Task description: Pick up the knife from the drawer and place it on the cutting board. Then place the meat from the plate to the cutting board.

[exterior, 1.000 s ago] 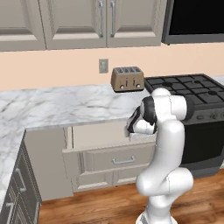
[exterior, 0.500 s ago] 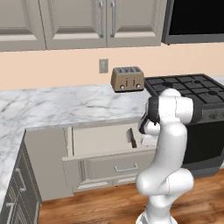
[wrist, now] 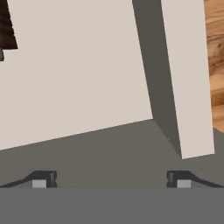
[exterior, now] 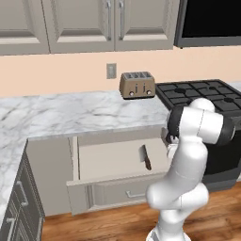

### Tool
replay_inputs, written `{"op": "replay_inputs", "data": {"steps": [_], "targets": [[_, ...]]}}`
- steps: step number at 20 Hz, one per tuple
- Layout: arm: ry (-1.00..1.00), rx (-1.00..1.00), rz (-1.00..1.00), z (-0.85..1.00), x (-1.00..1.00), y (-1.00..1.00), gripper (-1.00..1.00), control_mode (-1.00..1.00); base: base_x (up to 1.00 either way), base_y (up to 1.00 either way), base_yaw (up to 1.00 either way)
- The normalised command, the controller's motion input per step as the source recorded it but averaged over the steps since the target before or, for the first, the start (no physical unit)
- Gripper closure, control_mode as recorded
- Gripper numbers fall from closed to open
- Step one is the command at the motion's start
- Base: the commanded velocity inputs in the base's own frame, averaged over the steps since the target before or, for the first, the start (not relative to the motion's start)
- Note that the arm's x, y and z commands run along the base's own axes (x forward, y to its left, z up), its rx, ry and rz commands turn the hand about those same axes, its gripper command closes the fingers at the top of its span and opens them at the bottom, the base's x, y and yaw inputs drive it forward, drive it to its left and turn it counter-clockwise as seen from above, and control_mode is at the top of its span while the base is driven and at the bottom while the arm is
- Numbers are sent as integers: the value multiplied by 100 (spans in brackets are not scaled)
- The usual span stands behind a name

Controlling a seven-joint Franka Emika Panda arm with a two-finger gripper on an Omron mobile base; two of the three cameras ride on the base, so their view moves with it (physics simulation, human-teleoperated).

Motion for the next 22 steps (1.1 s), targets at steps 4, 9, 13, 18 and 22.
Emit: {"op": "replay_inputs", "data": {"steps": [4,9,13,18,22], "targets": [[-12,3,3,30,-90,5,-100,-100,0,0,0],[0,-5,1,74,-20,24,-100,-100,0,0,0],[8,-10,0,100,0,33,-100,-100,0,0,0],[16,-8,0,43,0,40,-100,-100,0,0,0],[12,0,3,0,0,25,-100,-100,0,0,0]]}}
